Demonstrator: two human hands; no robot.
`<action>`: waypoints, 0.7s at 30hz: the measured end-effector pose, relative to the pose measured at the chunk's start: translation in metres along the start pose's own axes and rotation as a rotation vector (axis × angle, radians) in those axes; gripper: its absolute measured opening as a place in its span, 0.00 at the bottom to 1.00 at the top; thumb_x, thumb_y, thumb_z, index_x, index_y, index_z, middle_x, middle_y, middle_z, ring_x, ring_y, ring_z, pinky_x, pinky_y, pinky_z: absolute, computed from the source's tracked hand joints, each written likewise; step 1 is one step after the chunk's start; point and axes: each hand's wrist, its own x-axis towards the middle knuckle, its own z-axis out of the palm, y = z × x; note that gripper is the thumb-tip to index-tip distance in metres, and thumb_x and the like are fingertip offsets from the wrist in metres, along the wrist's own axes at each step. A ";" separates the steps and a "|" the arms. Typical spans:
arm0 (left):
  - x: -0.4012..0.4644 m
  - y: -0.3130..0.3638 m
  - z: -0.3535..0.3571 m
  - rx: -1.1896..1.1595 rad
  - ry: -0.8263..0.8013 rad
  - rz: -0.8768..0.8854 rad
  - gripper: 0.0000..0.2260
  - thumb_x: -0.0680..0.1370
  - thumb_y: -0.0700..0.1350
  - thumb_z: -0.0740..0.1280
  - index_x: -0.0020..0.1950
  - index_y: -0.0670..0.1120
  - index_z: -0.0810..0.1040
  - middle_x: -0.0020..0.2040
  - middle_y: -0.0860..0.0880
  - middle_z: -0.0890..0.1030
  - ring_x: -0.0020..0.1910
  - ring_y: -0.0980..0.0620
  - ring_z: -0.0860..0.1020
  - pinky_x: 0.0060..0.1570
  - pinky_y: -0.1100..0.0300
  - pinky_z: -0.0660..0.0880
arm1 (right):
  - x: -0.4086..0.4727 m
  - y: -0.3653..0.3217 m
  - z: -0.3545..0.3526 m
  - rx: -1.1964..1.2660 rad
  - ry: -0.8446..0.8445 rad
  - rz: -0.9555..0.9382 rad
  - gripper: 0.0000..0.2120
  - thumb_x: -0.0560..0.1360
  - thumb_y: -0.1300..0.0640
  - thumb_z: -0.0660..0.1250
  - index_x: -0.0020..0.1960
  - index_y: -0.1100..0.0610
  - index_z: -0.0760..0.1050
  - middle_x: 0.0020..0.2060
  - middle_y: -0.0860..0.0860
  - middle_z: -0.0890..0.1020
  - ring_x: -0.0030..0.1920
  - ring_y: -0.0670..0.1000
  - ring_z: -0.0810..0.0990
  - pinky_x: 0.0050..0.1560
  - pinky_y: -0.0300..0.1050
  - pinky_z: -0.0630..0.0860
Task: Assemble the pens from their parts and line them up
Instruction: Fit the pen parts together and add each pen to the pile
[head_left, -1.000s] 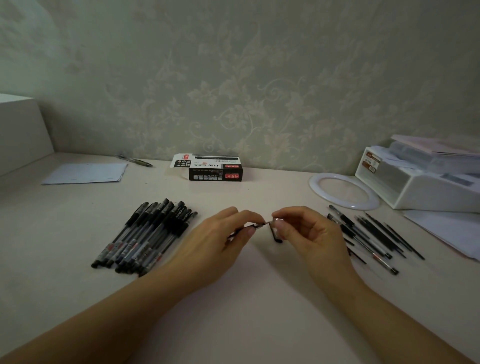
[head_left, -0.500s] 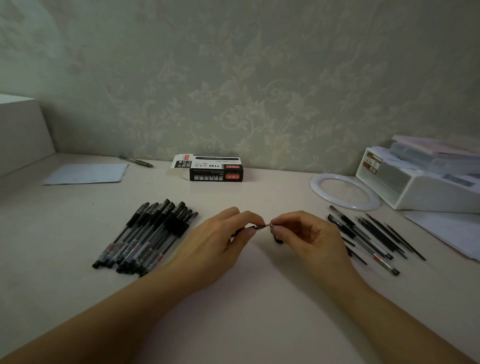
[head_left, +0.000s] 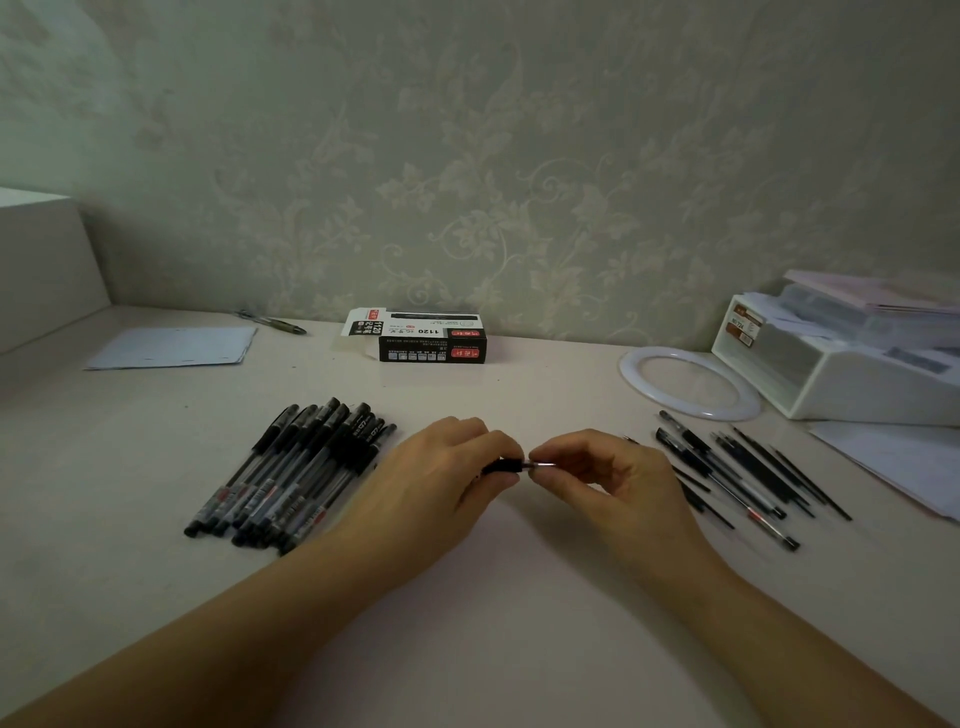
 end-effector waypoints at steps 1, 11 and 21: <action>0.000 0.001 -0.001 0.017 0.011 0.014 0.06 0.79 0.49 0.65 0.54 0.52 0.78 0.44 0.56 0.77 0.42 0.55 0.73 0.39 0.57 0.73 | 0.000 0.001 0.000 -0.006 -0.005 0.002 0.07 0.72 0.59 0.74 0.47 0.48 0.84 0.42 0.44 0.86 0.44 0.44 0.84 0.48 0.32 0.77; -0.002 0.003 0.002 -0.048 0.014 -0.036 0.06 0.80 0.50 0.63 0.54 0.54 0.77 0.41 0.56 0.77 0.37 0.58 0.72 0.35 0.57 0.72 | -0.001 -0.001 0.004 -0.104 -0.035 0.036 0.09 0.77 0.45 0.65 0.45 0.48 0.80 0.38 0.44 0.84 0.38 0.44 0.80 0.41 0.38 0.76; -0.002 0.004 0.001 -0.113 -0.015 -0.052 0.07 0.80 0.50 0.63 0.55 0.54 0.78 0.41 0.56 0.77 0.37 0.57 0.73 0.37 0.55 0.73 | -0.001 0.000 0.003 -0.093 -0.049 0.008 0.08 0.76 0.43 0.65 0.44 0.46 0.78 0.37 0.45 0.83 0.38 0.47 0.80 0.42 0.44 0.77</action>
